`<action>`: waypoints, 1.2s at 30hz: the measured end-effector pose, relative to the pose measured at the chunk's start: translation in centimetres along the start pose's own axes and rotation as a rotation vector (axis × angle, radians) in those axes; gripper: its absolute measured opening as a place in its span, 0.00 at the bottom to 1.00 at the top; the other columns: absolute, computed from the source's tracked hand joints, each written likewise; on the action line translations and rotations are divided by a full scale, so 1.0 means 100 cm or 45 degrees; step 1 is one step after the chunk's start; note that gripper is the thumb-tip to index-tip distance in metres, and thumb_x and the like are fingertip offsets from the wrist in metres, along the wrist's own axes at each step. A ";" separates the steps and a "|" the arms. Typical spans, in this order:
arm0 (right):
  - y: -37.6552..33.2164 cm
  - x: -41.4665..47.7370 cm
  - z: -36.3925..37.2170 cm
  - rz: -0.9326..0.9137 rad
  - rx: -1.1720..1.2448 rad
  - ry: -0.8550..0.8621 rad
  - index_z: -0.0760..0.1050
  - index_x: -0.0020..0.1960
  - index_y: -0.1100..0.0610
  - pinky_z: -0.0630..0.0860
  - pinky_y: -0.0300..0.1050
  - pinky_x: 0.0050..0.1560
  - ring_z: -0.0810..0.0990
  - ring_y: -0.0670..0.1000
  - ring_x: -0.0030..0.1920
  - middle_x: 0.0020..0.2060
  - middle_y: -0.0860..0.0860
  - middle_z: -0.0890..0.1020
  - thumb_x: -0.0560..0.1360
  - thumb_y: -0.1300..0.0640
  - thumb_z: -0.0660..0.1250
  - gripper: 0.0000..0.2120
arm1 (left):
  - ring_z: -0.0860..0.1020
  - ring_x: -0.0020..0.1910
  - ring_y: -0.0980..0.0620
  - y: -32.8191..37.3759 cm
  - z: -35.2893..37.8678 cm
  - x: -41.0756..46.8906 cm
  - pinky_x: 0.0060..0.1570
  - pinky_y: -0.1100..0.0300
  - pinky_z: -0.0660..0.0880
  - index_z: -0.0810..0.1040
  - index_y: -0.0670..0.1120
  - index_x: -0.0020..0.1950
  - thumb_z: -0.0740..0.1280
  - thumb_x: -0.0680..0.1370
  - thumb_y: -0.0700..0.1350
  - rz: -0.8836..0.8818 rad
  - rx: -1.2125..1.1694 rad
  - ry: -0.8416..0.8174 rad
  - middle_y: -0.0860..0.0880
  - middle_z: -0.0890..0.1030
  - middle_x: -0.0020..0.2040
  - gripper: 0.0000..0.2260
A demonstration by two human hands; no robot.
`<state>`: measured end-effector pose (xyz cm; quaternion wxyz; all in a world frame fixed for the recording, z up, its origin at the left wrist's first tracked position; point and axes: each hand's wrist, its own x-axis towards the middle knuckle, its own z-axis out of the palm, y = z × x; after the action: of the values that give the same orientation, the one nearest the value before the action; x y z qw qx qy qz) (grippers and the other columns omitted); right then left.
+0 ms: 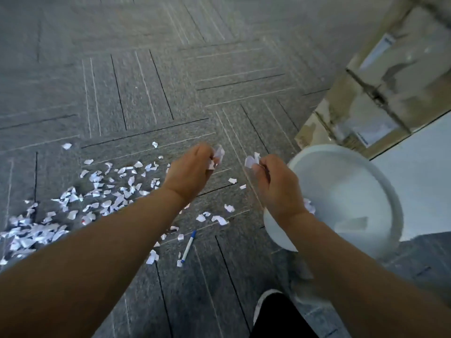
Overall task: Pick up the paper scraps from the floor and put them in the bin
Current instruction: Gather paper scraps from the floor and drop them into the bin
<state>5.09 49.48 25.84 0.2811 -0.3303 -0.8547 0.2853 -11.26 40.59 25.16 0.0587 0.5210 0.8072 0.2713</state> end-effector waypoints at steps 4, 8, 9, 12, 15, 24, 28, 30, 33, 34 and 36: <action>0.017 -0.009 -0.068 0.066 -0.150 0.110 0.64 0.37 0.56 0.58 0.41 0.30 0.64 0.50 0.31 0.28 0.42 0.63 0.78 0.58 0.61 0.12 | 0.75 0.39 0.38 0.064 -0.010 0.011 0.34 0.55 0.62 0.72 0.36 0.46 0.64 0.75 0.39 0.201 -0.022 -0.102 0.37 0.76 0.43 0.05; 0.056 -0.031 -0.110 0.279 -0.320 0.114 0.67 0.40 0.58 0.66 0.48 0.35 0.71 0.55 0.35 0.34 0.52 0.72 0.79 0.56 0.58 0.10 | 0.73 0.45 0.39 0.132 0.030 0.018 0.36 0.54 0.62 0.71 0.36 0.52 0.61 0.78 0.41 0.341 -0.041 -0.265 0.38 0.74 0.50 0.08; 0.066 -0.034 -0.116 0.364 -0.356 0.090 0.70 0.43 0.59 0.70 0.51 0.38 0.74 0.57 0.39 0.38 0.56 0.75 0.79 0.55 0.58 0.09 | 0.73 0.46 0.40 0.149 0.042 0.019 0.36 0.53 0.63 0.70 0.37 0.52 0.60 0.78 0.42 0.365 -0.047 -0.290 0.39 0.74 0.51 0.08; 0.090 -0.042 -0.128 0.596 -0.536 -0.091 0.71 0.59 0.57 0.68 0.53 0.60 0.72 0.58 0.58 0.57 0.56 0.75 0.77 0.51 0.60 0.14 | 0.74 0.47 0.40 0.183 0.079 0.025 0.35 0.53 0.65 0.69 0.38 0.51 0.61 0.78 0.42 0.346 -0.065 -0.350 0.40 0.74 0.51 0.07; 0.100 -0.050 -0.139 0.681 -0.580 -0.070 0.67 0.64 0.54 0.64 0.54 0.66 0.67 0.57 0.64 0.65 0.55 0.70 0.77 0.54 0.60 0.16 | 0.74 0.49 0.39 0.199 0.110 0.029 0.38 0.51 0.66 0.70 0.38 0.51 0.59 0.79 0.43 0.280 -0.047 -0.390 0.40 0.74 0.52 0.08; 0.098 -0.055 -0.142 0.725 -0.642 -0.099 0.60 0.68 0.56 0.65 0.55 0.65 0.65 0.58 0.65 0.67 0.56 0.67 0.77 0.50 0.60 0.23 | 0.38 0.74 0.47 0.171 0.139 0.025 0.70 0.43 0.37 0.40 0.53 0.75 0.49 0.78 0.61 0.478 0.495 -0.791 0.50 0.41 0.76 0.29; 0.095 -0.058 -0.141 0.685 -0.688 -0.161 0.58 0.69 0.55 0.65 0.55 0.65 0.65 0.57 0.66 0.68 0.55 0.66 0.77 0.48 0.59 0.24 | 0.33 0.73 0.47 0.163 0.129 0.018 0.67 0.40 0.32 0.35 0.53 0.74 0.45 0.78 0.63 0.531 0.613 -0.647 0.49 0.36 0.75 0.30; 0.093 -0.060 -0.140 0.674 -0.724 -0.185 0.57 0.70 0.55 0.64 0.56 0.65 0.65 0.58 0.66 0.68 0.55 0.66 0.77 0.48 0.58 0.24 | 0.32 0.72 0.47 0.162 0.122 0.016 0.66 0.39 0.32 0.34 0.52 0.73 0.44 0.78 0.63 0.514 0.657 -0.630 0.48 0.35 0.75 0.31; 0.087 -0.062 -0.139 0.669 -0.740 -0.225 0.57 0.70 0.55 0.64 0.56 0.65 0.65 0.58 0.66 0.68 0.55 0.66 0.77 0.47 0.58 0.25 | 0.33 0.73 0.46 0.161 0.104 0.012 0.67 0.39 0.33 0.35 0.51 0.74 0.44 0.78 0.62 0.484 0.665 -0.635 0.47 0.36 0.75 0.30; 0.084 -0.061 -0.138 0.660 -0.739 -0.232 0.57 0.70 0.55 0.63 0.56 0.65 0.65 0.58 0.66 0.68 0.55 0.66 0.77 0.47 0.58 0.25 | 0.34 0.73 0.46 0.159 0.096 0.009 0.68 0.40 0.34 0.36 0.51 0.74 0.44 0.78 0.62 0.471 0.663 -0.628 0.47 0.37 0.76 0.30; 0.073 -0.056 -0.131 0.597 -0.743 -0.234 0.58 0.70 0.55 0.64 0.55 0.64 0.66 0.58 0.65 0.68 0.55 0.66 0.77 0.48 0.58 0.24 | 0.37 0.74 0.46 0.150 0.077 0.005 0.69 0.41 0.35 0.39 0.49 0.75 0.45 0.79 0.61 0.422 0.635 -0.592 0.46 0.39 0.76 0.30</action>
<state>20.29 53.84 28.18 0.0248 -0.5559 -0.8229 0.1151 3.53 48.61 26.23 0.0670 0.6904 0.7183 -0.0530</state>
